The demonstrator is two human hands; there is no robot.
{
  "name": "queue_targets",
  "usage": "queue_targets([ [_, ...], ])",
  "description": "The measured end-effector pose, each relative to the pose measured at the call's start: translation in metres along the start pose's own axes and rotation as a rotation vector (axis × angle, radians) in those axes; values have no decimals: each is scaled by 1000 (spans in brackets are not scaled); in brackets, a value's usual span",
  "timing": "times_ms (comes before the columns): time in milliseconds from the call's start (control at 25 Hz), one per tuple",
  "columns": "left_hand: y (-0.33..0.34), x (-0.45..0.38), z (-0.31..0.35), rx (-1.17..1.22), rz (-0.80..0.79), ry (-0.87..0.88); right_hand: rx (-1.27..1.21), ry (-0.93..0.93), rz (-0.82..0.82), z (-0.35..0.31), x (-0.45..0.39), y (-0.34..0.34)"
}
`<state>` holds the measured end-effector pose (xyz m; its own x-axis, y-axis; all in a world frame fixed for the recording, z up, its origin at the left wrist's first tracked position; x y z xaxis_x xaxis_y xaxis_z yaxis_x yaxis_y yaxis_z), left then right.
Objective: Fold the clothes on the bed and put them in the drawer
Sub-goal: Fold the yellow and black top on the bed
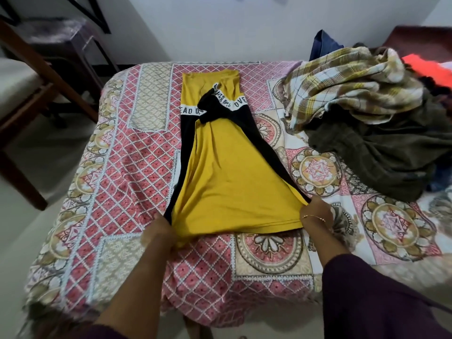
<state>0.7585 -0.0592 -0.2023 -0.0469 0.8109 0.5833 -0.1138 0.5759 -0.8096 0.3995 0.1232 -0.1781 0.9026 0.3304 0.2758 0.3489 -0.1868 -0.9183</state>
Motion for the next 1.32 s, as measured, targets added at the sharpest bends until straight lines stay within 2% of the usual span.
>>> queue_targets([
  [80,-8,-3,-12,-190,24,-8,52,-4,34,2,-1,-6],
  [160,-7,-6,-14,-172,35,-1,105,-26,38,2,-4,-4],
  [280,-5,-3,-2,29,114,4,123,-69,-36,4,-7,10],
  [360,0,6,8,-114,157,51,84,-87,-44,9,-3,19],
  [440,0,12,11,-216,238,82,-36,-82,66,13,4,17],
  [480,-1,15,10,-194,290,79,-111,-108,173,10,8,10],
  [600,-6,26,15,8,499,174,-182,-433,452,-23,41,-8],
  [680,-2,35,35,73,573,378,-122,-659,398,-57,76,2],
  [760,17,39,66,241,339,534,114,-822,252,-85,114,29],
  [840,41,44,95,356,65,580,329,-812,-32,-87,128,61],
  [920,54,46,116,336,-22,623,392,-783,-280,-72,128,84],
  [960,55,46,123,319,-14,631,390,-793,-319,-69,126,83],
  [1160,29,18,141,417,109,595,54,-885,-226,-91,106,56],
  [1320,16,-11,169,491,96,542,-69,-847,-90,-113,65,59],
])
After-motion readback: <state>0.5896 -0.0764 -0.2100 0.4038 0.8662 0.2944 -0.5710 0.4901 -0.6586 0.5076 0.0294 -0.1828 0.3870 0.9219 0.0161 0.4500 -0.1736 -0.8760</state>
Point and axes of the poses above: each hand's wrist, its own x-axis away from the middle knuckle, its own y-axis out of the palm, z = x × y, the point moved 7 cm from there along -x, towards the middle knuckle, and after that the axes turned 1 degree about -y, right-handed, at the moved point
